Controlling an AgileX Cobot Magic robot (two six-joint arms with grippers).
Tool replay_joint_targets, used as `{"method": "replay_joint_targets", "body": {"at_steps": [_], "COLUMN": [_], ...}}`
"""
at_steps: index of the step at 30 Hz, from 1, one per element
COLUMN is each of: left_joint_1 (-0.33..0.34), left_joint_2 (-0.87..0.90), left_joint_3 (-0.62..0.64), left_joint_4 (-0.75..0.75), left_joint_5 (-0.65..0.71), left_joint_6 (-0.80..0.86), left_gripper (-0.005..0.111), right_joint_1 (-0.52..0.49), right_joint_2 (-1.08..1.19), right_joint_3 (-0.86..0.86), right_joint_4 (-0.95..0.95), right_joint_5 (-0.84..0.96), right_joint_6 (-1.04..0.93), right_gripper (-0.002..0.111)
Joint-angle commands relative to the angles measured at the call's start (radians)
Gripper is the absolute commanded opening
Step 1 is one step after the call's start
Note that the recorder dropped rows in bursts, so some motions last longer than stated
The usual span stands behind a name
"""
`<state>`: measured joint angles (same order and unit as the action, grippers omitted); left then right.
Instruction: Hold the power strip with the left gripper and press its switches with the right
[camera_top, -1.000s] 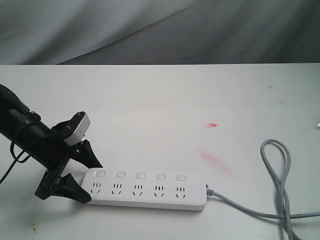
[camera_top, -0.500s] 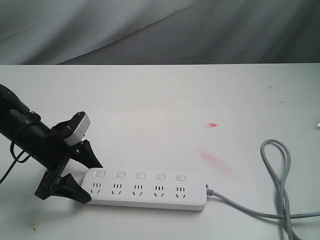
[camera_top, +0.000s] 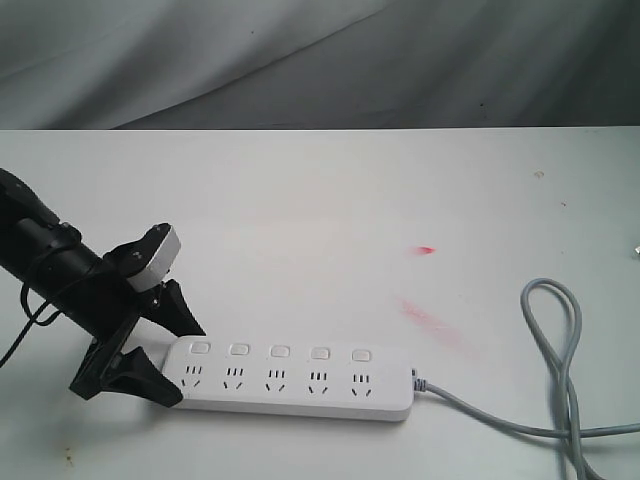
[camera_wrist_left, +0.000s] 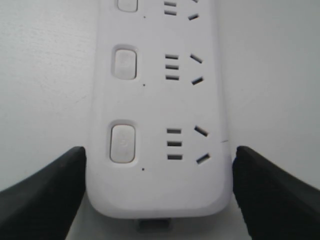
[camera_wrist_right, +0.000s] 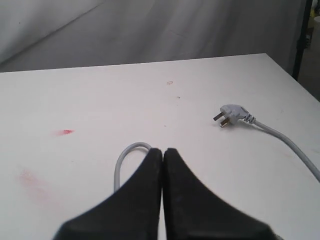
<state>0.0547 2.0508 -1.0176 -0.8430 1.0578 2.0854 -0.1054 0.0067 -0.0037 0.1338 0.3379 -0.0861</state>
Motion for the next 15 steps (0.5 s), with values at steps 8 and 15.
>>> {"method": "replay_joint_targets", "body": {"at_steps": [8,15], "left_joint_1": [-0.006,-0.006], "left_joint_2": [0.001,0.001], "left_joint_3": [0.006,0.006], "left_joint_4": [0.02,0.02], "left_joint_5": [-0.012,-0.012], "left_joint_6": [0.008,0.008], "left_gripper": [0.0,0.0], "right_joint_1": [-0.003,-0.003], "right_joint_2": [-0.007,-0.007], "right_joint_3": [0.004,0.004], "right_joint_4": [-0.018,-0.068], "right_joint_5": [0.002,0.0], "right_joint_6": [-0.038,-0.038], "right_gripper": [0.0,0.0]}}
